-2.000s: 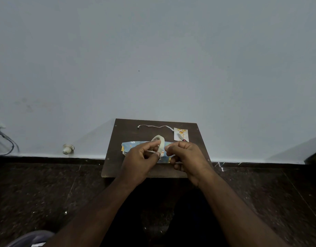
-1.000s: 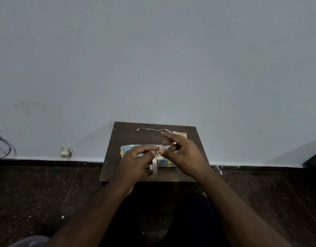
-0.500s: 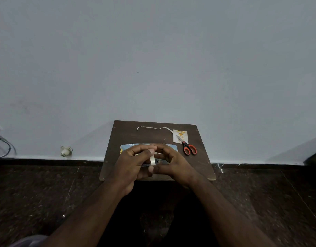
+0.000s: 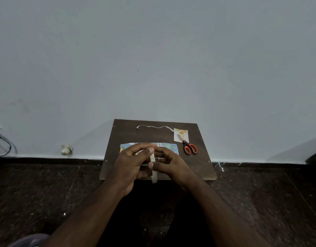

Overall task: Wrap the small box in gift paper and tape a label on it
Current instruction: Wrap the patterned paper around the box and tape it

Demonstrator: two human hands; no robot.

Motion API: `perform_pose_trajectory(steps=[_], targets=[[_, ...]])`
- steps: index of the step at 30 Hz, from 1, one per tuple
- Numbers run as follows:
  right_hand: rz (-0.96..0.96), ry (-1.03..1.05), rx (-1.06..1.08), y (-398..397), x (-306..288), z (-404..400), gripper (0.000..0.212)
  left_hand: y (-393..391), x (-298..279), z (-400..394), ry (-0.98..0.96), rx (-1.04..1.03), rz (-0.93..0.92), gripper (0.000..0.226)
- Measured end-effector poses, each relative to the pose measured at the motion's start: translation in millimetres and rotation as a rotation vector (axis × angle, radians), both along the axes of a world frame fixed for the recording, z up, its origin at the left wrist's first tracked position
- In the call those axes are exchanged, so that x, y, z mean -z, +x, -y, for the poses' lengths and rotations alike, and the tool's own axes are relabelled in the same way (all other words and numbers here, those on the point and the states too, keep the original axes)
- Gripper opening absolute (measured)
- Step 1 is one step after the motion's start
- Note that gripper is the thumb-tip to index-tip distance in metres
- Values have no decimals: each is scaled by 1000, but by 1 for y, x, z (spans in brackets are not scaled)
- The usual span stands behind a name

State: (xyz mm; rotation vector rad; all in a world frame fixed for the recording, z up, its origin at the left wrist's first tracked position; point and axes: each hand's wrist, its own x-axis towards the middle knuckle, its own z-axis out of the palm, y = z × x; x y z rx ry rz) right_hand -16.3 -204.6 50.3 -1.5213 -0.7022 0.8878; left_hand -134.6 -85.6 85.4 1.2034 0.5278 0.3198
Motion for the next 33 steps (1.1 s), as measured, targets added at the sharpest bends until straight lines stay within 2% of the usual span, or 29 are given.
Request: perform_pose_trajectory(steps=[10,13,16,18,20,23,26,33], targets=[[29,-70,-50,6,-1,3,57,3,12,-3,27,15,34,34],[31,-62,67,20,1,8,47,6,16,-3,-14,-28,36,35],[175,-158,281,57,14,14,28,9,19,-5,-45,-49,15,32],[314,-303,426,86,30,21,19,8,21,-7,-56,-55,6,31],[478,-490,483,107,43,29,5,8,24,-7,-67,-63,-2,30],[653,-670,462,122,54,34,13,8,28,-6,-87,-79,-30,29],[736,-785,417,134,60,27,20,9,34,-7,-90,-102,-50,30],[891,-957,315,154,61,10,18,10,36,-9,-76,-153,-75,28]])
